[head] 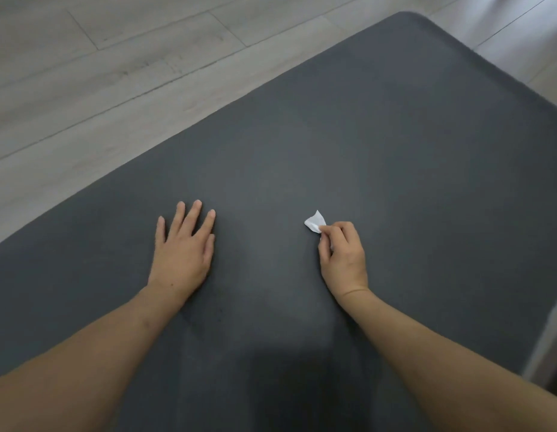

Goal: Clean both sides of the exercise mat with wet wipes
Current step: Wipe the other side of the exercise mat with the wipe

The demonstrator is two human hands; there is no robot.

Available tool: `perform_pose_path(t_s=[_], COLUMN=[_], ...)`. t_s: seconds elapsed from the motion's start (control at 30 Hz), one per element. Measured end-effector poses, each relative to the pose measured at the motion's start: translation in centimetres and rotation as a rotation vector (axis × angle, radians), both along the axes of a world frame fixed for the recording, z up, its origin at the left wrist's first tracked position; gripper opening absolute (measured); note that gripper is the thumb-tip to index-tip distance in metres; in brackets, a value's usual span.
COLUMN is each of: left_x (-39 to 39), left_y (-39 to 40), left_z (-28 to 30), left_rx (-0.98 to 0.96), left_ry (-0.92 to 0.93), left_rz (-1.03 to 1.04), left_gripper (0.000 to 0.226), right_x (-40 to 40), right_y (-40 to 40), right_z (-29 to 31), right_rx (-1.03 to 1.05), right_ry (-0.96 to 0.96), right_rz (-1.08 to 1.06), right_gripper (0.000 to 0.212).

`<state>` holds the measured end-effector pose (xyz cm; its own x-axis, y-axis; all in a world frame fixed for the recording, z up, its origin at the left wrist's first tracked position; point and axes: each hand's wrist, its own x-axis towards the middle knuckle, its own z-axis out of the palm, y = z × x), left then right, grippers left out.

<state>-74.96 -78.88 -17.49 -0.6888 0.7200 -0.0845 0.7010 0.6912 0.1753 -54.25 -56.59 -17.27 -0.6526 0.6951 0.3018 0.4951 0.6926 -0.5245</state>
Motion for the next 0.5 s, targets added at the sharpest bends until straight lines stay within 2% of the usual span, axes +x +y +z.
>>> perform_pose_path(t_s=[0.07,0.17,0.27,0.4,0.5], left_x=[5.8,12.0,12.6,12.6,12.3], left_y=[-0.2,-0.5,-0.1,0.1,0.1], left_z=[0.3,0.0,-0.6,-1.0,-1.3], left_rx=[-0.012,-0.063,-0.111,-0.092,-0.090], left_ry=[-0.061,-0.042,-0.007,0.028,0.034], left_rz=[0.069,0.142,0.205,0.189,0.176], left_gripper=[0.058,0.063,0.065,0.065,0.065], right_x=[0.0,0.0,0.2,0.2,0.2], right_y=[0.2,0.3,0.2,0.3,-3.5], right_z=[0.1,0.2,0.0,-0.3,-0.2], right_rx=[0.003,0.003,0.011,0.050,0.080], right_ry=[-0.004,-0.002,0.018,0.044,0.033], right_rz=[-0.002,0.003,0.050,0.030,0.243], right_gripper=[0.010,0.010,0.009,0.009,0.011])
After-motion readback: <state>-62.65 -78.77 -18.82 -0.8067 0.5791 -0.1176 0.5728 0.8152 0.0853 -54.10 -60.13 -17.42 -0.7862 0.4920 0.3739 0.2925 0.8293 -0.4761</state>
